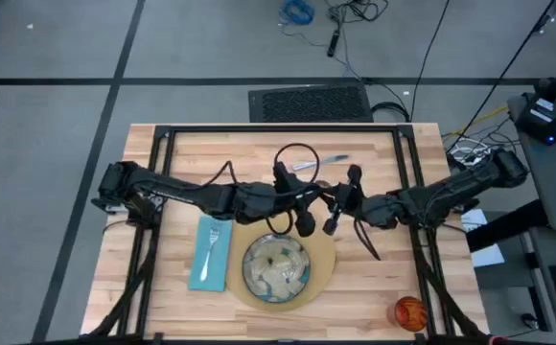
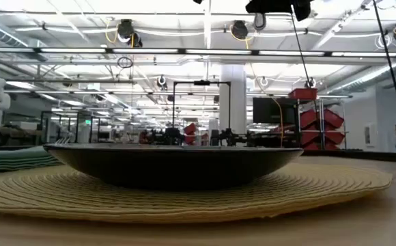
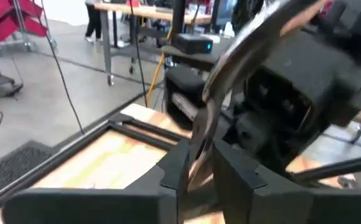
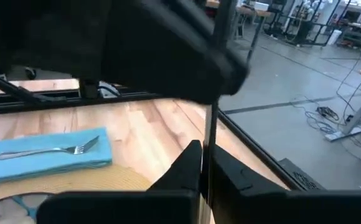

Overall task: Set table place
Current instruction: Put the silver spoon to the right of the brown mat

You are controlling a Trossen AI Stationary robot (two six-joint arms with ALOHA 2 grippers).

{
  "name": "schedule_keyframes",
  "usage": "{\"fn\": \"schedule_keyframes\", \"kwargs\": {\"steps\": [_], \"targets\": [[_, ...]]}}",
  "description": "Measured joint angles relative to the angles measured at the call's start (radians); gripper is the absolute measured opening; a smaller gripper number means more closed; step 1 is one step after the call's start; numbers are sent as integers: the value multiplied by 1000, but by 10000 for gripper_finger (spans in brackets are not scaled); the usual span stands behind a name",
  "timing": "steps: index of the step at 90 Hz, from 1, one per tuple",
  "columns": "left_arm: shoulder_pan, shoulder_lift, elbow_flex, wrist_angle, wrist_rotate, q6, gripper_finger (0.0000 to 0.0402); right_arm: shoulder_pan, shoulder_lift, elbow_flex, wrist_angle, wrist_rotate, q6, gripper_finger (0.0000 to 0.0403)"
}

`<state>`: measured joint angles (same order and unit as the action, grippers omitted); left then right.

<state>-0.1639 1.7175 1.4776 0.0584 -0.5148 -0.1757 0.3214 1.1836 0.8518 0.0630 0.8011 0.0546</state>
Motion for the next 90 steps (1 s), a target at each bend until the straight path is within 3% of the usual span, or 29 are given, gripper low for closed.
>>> {"fn": "schedule_keyframes", "kwargs": {"steps": [21, 37, 48, 58, 66, 80, 90], "targets": [[0, -64, 0, -244, -9, 31, 99, 1, -71, 4, -121, 59, 34, 0], [-1, -126, 1, -611, -18, -66, 100, 1, -183, 4, -368, 50, 224, 0], [-13, -146, 1, -901, -17, -179, 100, 1, -263, 4, -565, -13, 409, 0], [-27, -139, -1, -1135, -16, -335, 100, 1, -314, 4, -715, -112, 578, 0], [-29, -116, -19, -1163, -16, -452, 100, 1, -329, 4, -810, -217, 722, 0], [-27, -54, -40, -1187, 37, -301, 100, 4, -315, 4, -879, -479, 948, 0], [-33, -61, -54, -1270, 4, -306, 100, 30, -302, 4, -877, -632, 1101, 0]]}}
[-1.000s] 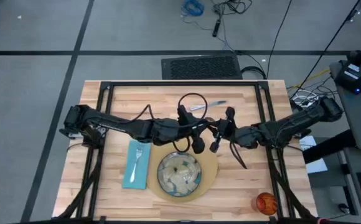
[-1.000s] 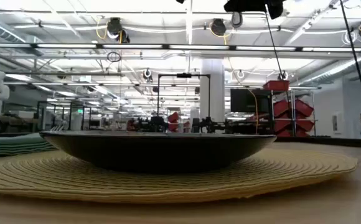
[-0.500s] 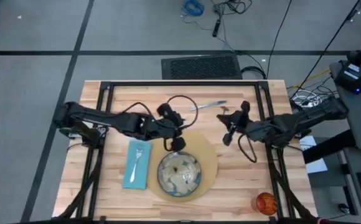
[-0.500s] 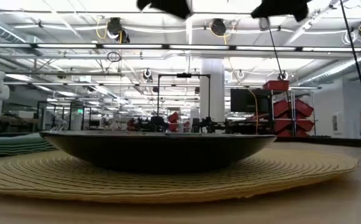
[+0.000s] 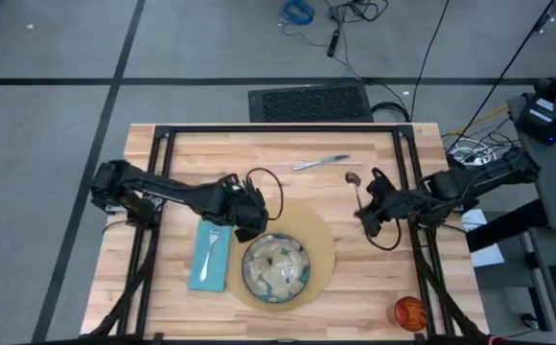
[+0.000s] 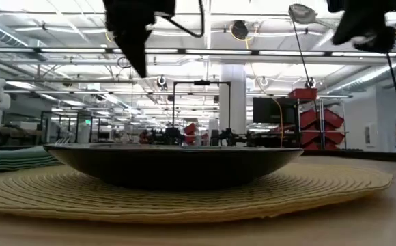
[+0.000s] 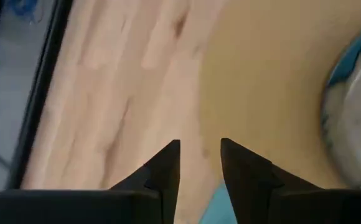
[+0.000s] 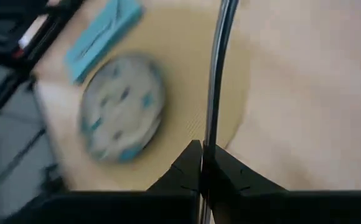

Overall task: Set table place
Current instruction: Put the silver spoon to the right of the brown mat

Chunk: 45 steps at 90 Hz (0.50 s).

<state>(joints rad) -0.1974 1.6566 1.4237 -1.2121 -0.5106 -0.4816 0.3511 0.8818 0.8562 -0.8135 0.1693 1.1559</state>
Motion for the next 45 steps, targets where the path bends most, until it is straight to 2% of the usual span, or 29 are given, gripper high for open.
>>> {"fn": "schedule_keyframes", "kwargs": {"steps": [12, 29, 40, 45], "targets": [[-32, -68, -31, -97, -106, -90, 100, 32, 13, 0, -4, -135, 191, 0], [-144, -221, -147, -103, -154, -238, 100, 104, 31, -42, -80, -265, 480, 0], [-243, -318, -253, -103, -177, -369, 100, 173, -16, -91, -243, -292, 652, 0], [-291, -356, -302, -88, -181, -412, 100, 209, -60, -95, -318, -255, 720, 0]]}}
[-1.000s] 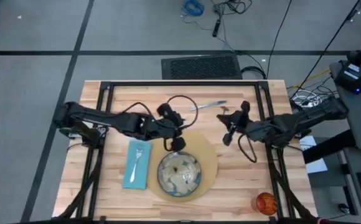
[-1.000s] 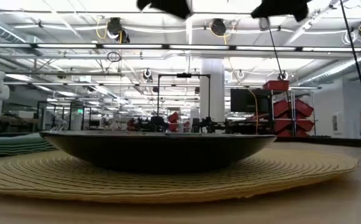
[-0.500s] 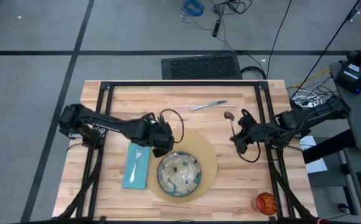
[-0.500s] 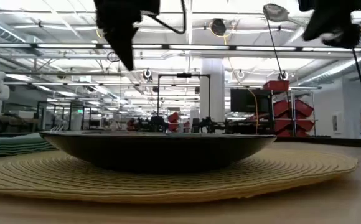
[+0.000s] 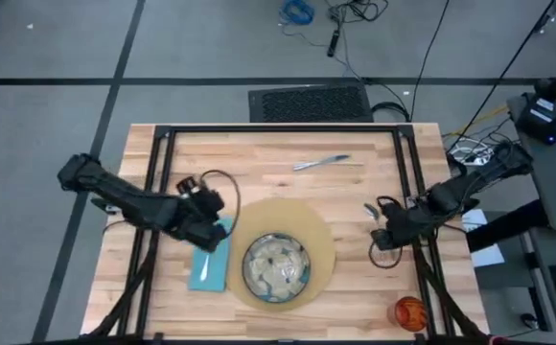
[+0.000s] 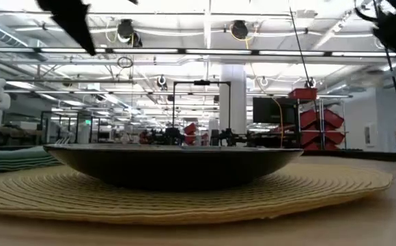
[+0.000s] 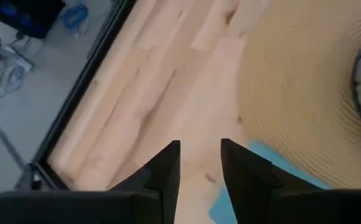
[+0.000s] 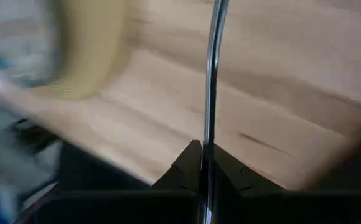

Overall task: Set table place
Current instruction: Put the silver spoon to the right of the brown mat

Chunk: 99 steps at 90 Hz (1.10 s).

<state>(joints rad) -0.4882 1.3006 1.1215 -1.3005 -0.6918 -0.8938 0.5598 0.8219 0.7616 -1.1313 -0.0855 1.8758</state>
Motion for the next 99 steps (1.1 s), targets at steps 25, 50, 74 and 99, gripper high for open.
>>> {"fn": "schedule_keyframes", "kwargs": {"steps": [25, 50, 74, 99], "targets": [[-129, -83, -101, 168, 3, -43, 100, 148, -116, -44, -74, 133, 298, 0], [-182, -81, -101, 277, -6, 17, 100, 191, -81, -347, 496, 151, 323, 0], [-194, -81, -101, 275, -5, 9, 100, 189, -78, -535, 845, 322, 310, 0], [-194, -81, -101, 278, -13, -16, 100, 174, -64, -545, 893, 319, 320, 0]]}}
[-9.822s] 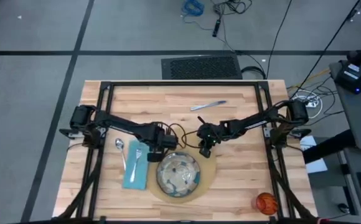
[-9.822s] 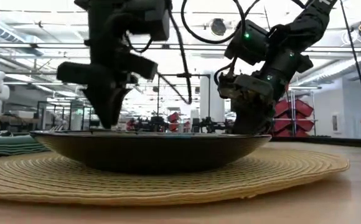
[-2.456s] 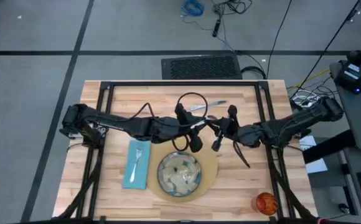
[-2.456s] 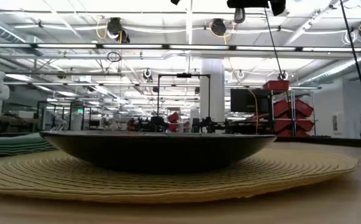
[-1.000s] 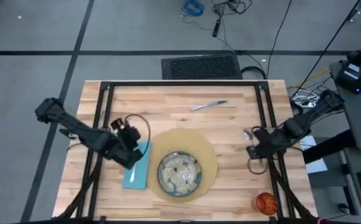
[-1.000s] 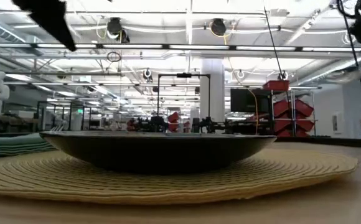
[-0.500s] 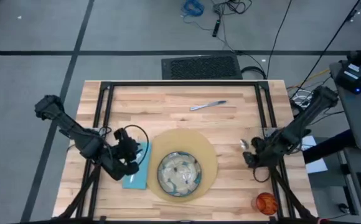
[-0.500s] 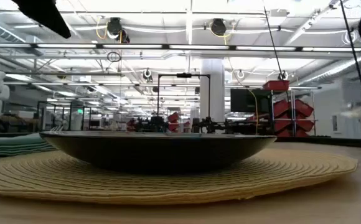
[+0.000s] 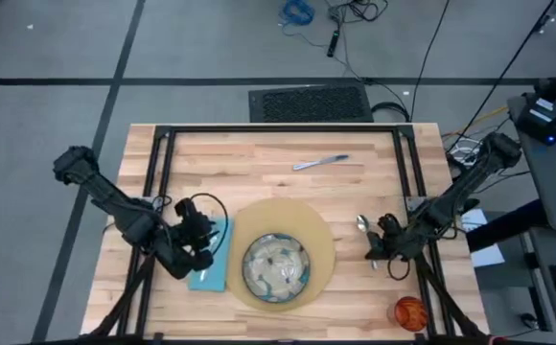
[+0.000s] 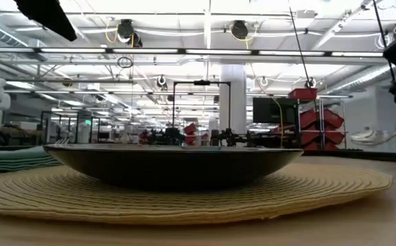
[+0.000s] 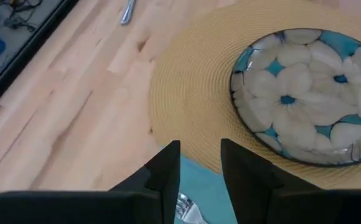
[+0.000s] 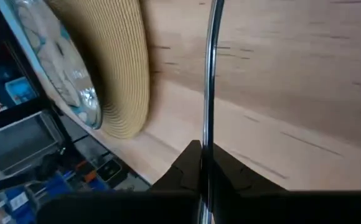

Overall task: Set table place
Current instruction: Put the silver spoon to the right of the brown mat

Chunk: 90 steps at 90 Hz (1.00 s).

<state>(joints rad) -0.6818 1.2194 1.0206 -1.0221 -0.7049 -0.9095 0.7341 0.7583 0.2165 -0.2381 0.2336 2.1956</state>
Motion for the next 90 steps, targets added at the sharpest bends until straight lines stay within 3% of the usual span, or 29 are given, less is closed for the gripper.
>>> {"fn": "schedule_keyframes", "kwargs": {"steps": [30, 55, 90], "targets": [[1, 0, 0, 23, -9, 5, 100, -24, 86, 0, 7, -82, 11, 0], [0, 0, 0, 22, -11, 7, 100, -54, 205, -1, 151, -80, 13, 0], [1, 0, 0, 21, -11, 26, 100, -51, 288, -1, 164, -83, 22, 21]]}}
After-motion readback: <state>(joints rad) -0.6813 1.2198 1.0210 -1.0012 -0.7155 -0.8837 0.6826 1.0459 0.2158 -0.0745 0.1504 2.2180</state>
